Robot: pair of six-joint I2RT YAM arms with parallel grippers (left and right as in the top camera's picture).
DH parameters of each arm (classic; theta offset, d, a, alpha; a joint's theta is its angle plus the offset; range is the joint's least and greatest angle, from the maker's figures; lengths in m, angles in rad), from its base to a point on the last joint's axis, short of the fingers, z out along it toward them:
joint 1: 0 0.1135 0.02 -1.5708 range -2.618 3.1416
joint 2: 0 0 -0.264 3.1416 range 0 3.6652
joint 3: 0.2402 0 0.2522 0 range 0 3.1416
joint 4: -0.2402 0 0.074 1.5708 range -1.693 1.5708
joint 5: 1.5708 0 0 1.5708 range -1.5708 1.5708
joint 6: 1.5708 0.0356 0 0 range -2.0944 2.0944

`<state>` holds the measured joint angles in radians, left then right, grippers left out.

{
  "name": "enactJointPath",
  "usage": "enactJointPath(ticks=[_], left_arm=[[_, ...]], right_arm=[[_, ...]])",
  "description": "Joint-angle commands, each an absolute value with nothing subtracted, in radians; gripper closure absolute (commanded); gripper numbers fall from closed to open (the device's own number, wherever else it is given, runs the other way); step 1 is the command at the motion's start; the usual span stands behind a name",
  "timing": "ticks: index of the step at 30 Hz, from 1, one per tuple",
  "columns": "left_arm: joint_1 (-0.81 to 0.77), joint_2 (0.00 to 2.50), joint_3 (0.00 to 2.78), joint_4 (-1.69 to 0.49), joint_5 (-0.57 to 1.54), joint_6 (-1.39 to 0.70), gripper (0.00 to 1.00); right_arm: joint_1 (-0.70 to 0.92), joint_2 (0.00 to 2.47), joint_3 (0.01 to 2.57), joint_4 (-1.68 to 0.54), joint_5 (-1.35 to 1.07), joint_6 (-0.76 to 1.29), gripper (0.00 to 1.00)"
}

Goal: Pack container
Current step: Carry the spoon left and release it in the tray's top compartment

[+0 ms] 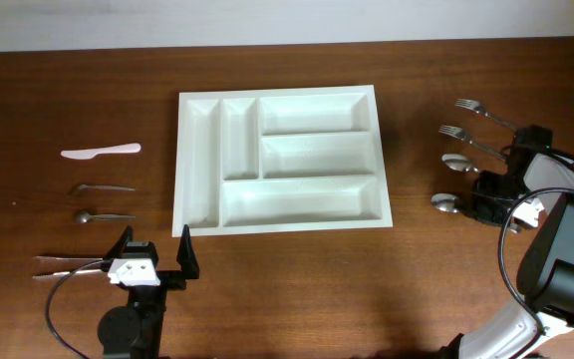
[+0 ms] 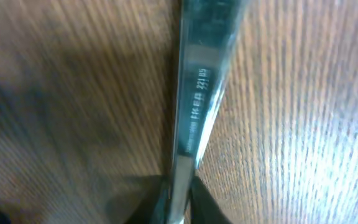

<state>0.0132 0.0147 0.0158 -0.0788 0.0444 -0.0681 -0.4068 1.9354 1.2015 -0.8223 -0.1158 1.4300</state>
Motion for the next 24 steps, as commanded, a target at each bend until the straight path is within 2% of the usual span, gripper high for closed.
enactJointPath(ticks=[1,6,14,24], left_arm=[[0.014,0.006,0.009,-0.079,0.044,-0.052,0.01],[0.014,0.006,0.009,-0.079,0.044,-0.052,0.01],[0.014,0.006,0.009,-0.079,0.044,-0.052,0.01],[0.014,0.006,0.009,-0.079,0.044,-0.052,0.01]], right_arm=[[-0.399,2.004,1.169,-0.830,-0.094,1.391,0.96],[-0.399,2.004,1.169,-0.829,-0.095,1.380,0.96],[-0.398,2.003,1.253,-0.839,-0.102,1.153,0.96],[-0.333,2.003,1.594,-0.941,-0.198,0.967,0.96]])
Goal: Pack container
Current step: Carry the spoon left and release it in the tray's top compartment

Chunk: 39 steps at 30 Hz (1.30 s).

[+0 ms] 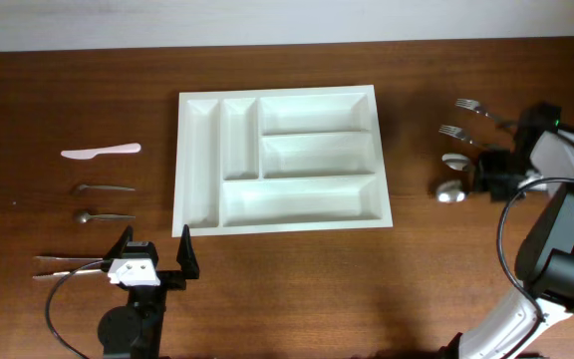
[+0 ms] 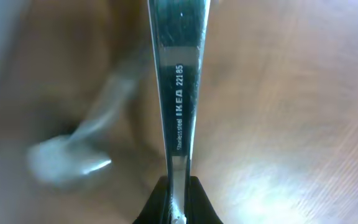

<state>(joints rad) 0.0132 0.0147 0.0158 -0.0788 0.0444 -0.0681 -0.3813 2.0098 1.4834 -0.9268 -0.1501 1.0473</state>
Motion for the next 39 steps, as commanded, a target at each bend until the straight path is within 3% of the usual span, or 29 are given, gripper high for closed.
enactJointPath(ticks=[1,11,22,29,39], left_arm=[[0.014,0.006,0.009,-0.079,0.044,-0.052,0.01],[0.014,0.006,0.009,-0.079,0.044,-0.052,0.01],[0.014,0.006,0.009,-0.079,0.044,-0.052,0.01],[0.014,0.006,0.009,-0.079,0.044,-0.052,0.01],[0.014,0.006,0.009,-0.079,0.044,-0.052,0.01]], right_arm=[[-0.316,2.003,1.629,-0.947,-0.204,0.960,0.96],[-0.097,2.003,1.802,-0.847,-0.321,0.962,0.92],[0.179,2.003,1.801,-0.723,-0.171,1.293,0.88],[0.250,2.011,1.801,-0.643,-0.145,1.448,0.85],[0.276,2.049,1.801,-0.659,-0.154,1.467,0.85]])
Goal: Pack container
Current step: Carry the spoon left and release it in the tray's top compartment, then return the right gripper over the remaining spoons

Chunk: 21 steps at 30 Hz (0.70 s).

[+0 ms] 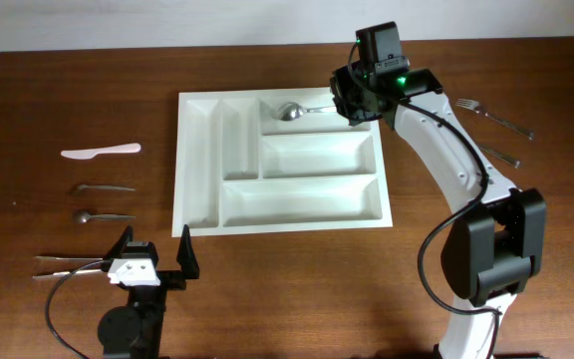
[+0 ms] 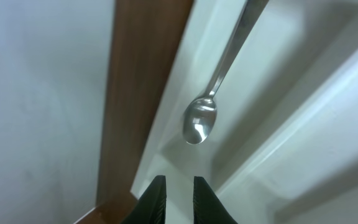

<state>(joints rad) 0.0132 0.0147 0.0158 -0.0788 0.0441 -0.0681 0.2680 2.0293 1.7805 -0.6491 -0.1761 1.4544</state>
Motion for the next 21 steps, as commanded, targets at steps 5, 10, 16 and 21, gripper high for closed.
enactJointPath(ticks=[5,10,16,21], left_arm=[[0.014,0.006,0.009,-0.079,0.044,-0.052,0.01],[0.014,0.006,0.009,-0.079,0.044,-0.052,0.01],[0.014,0.006,0.009,-0.079,0.044,-0.052,0.01],[0.014,0.006,0.009,-0.079,0.044,-0.052,0.01]], right_arm=[[0.245,2.048,1.801,-0.655,-0.133,1.351,0.77],[0.096,2.046,1.801,-0.803,-0.134,1.185,0.40],[-0.164,2.047,1.801,-1.044,-0.126,1.185,0.01],[-0.316,2.047,1.801,-1.111,-0.138,1.148,0.01]])
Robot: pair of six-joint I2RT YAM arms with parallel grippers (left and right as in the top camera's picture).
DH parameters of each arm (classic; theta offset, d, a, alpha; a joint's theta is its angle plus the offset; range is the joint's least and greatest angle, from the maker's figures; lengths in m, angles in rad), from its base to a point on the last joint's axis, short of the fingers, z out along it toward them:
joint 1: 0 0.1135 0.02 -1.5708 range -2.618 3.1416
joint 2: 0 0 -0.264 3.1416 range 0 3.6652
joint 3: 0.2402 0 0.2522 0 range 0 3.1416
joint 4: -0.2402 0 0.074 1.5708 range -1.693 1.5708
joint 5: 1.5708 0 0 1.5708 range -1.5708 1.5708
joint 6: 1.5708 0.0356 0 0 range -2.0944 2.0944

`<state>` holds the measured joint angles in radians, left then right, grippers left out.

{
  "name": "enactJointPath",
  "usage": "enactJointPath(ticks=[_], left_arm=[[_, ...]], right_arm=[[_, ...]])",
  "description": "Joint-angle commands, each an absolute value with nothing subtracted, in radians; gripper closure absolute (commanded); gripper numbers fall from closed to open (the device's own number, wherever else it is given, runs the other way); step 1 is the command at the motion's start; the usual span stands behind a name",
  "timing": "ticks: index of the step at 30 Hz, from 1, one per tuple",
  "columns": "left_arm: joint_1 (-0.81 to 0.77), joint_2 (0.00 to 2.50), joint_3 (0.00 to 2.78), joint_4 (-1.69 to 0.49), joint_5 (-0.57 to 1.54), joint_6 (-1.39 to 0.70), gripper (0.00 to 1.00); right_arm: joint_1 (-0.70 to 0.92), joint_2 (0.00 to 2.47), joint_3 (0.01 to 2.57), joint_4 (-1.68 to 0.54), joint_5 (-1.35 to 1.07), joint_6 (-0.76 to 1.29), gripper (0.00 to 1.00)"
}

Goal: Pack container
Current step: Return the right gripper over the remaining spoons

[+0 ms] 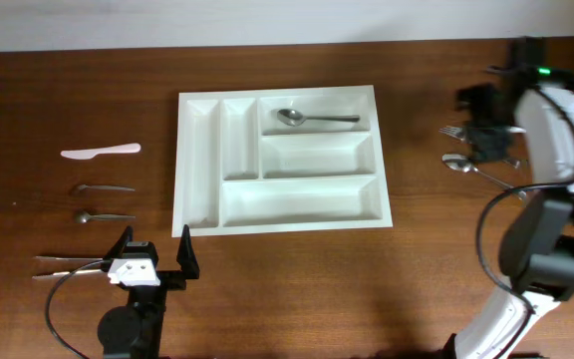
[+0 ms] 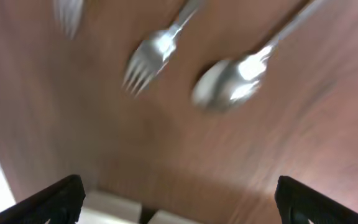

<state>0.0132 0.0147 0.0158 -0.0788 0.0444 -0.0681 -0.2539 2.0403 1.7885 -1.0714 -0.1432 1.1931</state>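
The white divided tray (image 1: 199,160) lies mid-table. One metal spoon (image 1: 315,119) rests in its top right compartment. My right gripper (image 1: 478,125) hangs wide open above loose cutlery on the table's right side. The right wrist view shows a fork (image 2: 150,54) and a spoon (image 2: 227,85) below the spread fingertips (image 2: 55,198), with nothing between them; the same fork (image 1: 451,131) and spoon (image 1: 455,162) show from overhead. A second fork (image 2: 68,12) is blurred at the top edge. My left gripper (image 1: 155,247) sits open near the front left, holding nothing.
Left of the tray lie a white plastic knife (image 1: 101,152), two small metal pieces (image 1: 105,187) (image 1: 103,215) and a long metal utensil (image 1: 68,264) beside the left gripper. The tray's other compartments hold nothing.
My right gripper was over the tray's top right compartment with its fingers close together. Now it is over the cutlery at the right, wide open. The spoon lies in the compartment. The left arm is unmoved.
My right gripper was shut on a spoon's handle among the cutlery at the right. It still gripped the handle a moment later. Then it stood over the tray's top right compartment with the spoon below it. Now the spoon lies there and the gripper is back right, open.
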Motion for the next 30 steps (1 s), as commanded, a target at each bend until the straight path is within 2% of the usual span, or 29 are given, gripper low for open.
enactJointPath(ticks=[1,5,11,20,30], left_arm=[[0.014,0.006,0.009,-0.079,0.044,-0.052,0.01],[0.014,0.006,0.009,-0.079,0.044,-0.052,0.01],[0.014,0.006,0.009,-0.079,0.044,-0.052,0.01],[0.014,0.006,0.009,-0.079,0.044,-0.052,0.01],[0.014,0.006,0.009,-0.079,0.044,-0.052,0.01]], right_arm=[[-0.336,2.049,1.800,-1.123,-0.138,1.134,0.01],[-0.387,2.051,1.782,-1.132,-0.125,1.118,0.01],[-0.392,2.072,1.772,-1.178,-0.036,1.308,0.01],[-0.394,2.095,1.772,-1.201,-0.001,1.452,0.01],[-0.395,2.175,1.772,-1.201,0.002,1.452,0.01]])
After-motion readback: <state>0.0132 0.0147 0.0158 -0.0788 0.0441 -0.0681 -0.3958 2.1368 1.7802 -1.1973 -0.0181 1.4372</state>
